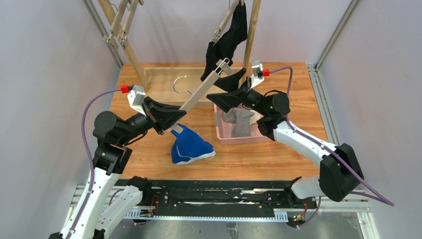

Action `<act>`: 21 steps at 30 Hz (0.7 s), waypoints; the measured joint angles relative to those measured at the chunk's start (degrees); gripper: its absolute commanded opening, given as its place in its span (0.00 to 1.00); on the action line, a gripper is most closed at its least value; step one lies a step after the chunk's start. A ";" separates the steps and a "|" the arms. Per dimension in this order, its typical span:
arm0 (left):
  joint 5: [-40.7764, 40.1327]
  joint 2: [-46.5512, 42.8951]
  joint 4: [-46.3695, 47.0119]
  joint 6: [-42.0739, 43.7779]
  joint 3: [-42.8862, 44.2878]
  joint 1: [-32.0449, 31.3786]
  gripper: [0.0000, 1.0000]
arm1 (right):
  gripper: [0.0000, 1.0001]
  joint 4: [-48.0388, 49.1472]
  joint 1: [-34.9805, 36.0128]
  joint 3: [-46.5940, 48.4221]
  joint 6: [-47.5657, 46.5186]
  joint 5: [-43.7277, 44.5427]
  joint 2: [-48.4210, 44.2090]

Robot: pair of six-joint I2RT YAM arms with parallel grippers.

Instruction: Remove the underwear clipped to the hanger

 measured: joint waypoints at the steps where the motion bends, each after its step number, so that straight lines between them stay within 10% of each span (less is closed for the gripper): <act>1: 0.02 -0.02 0.68 -0.46 -0.04 0.00 0.00 | 0.84 1.44 0.00 0.39 0.98 0.26 0.68; 21: -1.25 0.76 5.11 -2.01 -0.37 0.00 0.00 | 0.78 18.62 0.92 7.98 13.14 3.08 12.28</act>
